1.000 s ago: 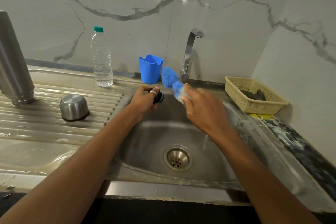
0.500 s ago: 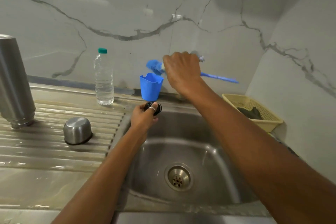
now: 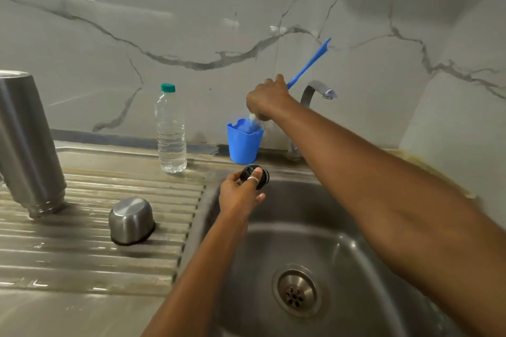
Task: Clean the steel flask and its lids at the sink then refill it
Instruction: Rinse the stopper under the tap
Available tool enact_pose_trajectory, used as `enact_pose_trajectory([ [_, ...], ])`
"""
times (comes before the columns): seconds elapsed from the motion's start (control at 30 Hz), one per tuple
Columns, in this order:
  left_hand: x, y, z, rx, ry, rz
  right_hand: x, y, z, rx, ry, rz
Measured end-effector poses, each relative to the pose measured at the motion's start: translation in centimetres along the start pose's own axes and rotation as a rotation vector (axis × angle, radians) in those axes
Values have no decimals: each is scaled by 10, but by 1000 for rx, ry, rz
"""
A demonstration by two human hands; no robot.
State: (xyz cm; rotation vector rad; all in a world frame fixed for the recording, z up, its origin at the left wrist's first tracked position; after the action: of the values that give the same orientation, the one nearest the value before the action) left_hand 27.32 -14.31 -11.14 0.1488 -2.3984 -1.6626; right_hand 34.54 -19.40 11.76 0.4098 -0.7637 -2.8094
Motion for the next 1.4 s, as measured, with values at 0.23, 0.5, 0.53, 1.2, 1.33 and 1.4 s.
enact_pose_trajectory([
  [0.23,-6,-4,2,-7,-6,13,-18,-22,-18,68,96,82],
  [0.5,-8,-9,-1,-70,-30,38,59,-37,25,-118,624,233],
  [0.53,-7,-10,-2,-97,-34,42,79,-36,24,-185,727,240],
  [1.2,0,-15,-10,-245,-93,62,62,73,-158,-959,189,-556],
  [1.33,5,-11,-12,-278,-108,54,83,68,-156,-998,135,-519],
  [1.4,9,-11,-13,-301,-117,50,99,59,-152,-981,108,-457],
])
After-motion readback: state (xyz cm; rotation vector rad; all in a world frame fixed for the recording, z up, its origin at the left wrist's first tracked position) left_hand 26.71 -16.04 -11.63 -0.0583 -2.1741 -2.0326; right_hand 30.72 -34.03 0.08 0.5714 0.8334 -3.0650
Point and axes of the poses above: each hand's wrist, its own x-axis away from the middle knuckle, its own z-axis out of the back of the hand, y = z × x, the point moved 10 cm from there along -x, towards the middle knuckle, and after that the axes turned 5 degrees about -x, right-handed, at the moved point
